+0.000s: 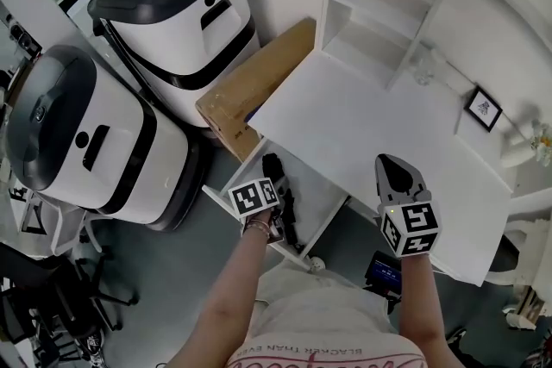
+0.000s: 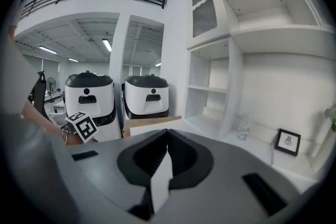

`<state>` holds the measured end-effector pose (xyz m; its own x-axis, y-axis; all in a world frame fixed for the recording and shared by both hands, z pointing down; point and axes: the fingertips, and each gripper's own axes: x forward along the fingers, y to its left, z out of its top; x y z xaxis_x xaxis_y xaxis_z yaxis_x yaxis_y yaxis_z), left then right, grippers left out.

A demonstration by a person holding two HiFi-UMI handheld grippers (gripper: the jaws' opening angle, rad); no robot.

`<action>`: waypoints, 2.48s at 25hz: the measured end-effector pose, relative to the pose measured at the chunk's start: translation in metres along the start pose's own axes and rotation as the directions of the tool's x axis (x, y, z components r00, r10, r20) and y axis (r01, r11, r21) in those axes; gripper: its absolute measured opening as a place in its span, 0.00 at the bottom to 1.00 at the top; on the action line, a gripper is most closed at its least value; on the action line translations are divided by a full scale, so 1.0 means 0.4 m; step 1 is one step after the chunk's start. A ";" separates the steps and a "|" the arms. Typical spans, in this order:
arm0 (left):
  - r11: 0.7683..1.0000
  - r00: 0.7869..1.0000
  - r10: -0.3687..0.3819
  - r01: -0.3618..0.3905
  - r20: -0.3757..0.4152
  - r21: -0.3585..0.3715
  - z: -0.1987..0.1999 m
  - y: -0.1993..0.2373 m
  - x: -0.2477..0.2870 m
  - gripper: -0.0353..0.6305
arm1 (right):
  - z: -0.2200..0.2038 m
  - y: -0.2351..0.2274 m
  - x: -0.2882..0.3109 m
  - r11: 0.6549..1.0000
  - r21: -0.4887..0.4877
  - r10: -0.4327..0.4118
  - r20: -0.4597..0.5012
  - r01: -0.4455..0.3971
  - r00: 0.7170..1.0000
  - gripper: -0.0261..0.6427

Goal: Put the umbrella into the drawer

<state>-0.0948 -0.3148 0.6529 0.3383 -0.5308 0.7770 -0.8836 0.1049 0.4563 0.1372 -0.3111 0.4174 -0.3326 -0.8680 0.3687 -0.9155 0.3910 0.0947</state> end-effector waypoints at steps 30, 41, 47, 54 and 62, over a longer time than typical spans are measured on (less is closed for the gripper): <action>0.884 0.795 -0.178 -0.130 0.580 0.449 0.293 -0.239 -0.428 0.07 | 0.159 0.041 -0.106 1.000 -0.011 0.024 0.189 -0.023 0.982 0.05; 0.816 0.661 -0.342 -0.143 0.668 0.560 0.361 -0.344 -0.589 0.07 | 0.244 0.034 -0.164 0.997 -0.067 -0.006 0.319 0.029 0.948 0.05; 0.765 0.573 -0.449 -0.150 0.686 0.626 0.386 -0.420 -0.689 0.07 | 0.289 0.032 -0.192 0.995 -0.088 -0.013 0.383 0.050 0.924 0.05; 0.704 0.465 -0.554 -0.182 0.691 0.686 0.402 -0.482 -0.796 0.07 | 0.363 0.022 -0.237 0.991 -0.103 -0.032 0.467 0.090 0.884 0.05; 0.675 0.389 -0.586 -0.250 0.711 0.694 0.414 -0.496 -0.873 0.07 | 0.407 0.019 -0.259 0.993 -0.086 -0.022 0.511 0.076 0.859 0.05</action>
<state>-0.0914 -0.2896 0.2191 0.4196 -0.8655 -0.2736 -0.9059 -0.3800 -0.1870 0.1278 -0.2681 0.2293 -0.3816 -0.9108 -0.1577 -0.9153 0.3486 0.2015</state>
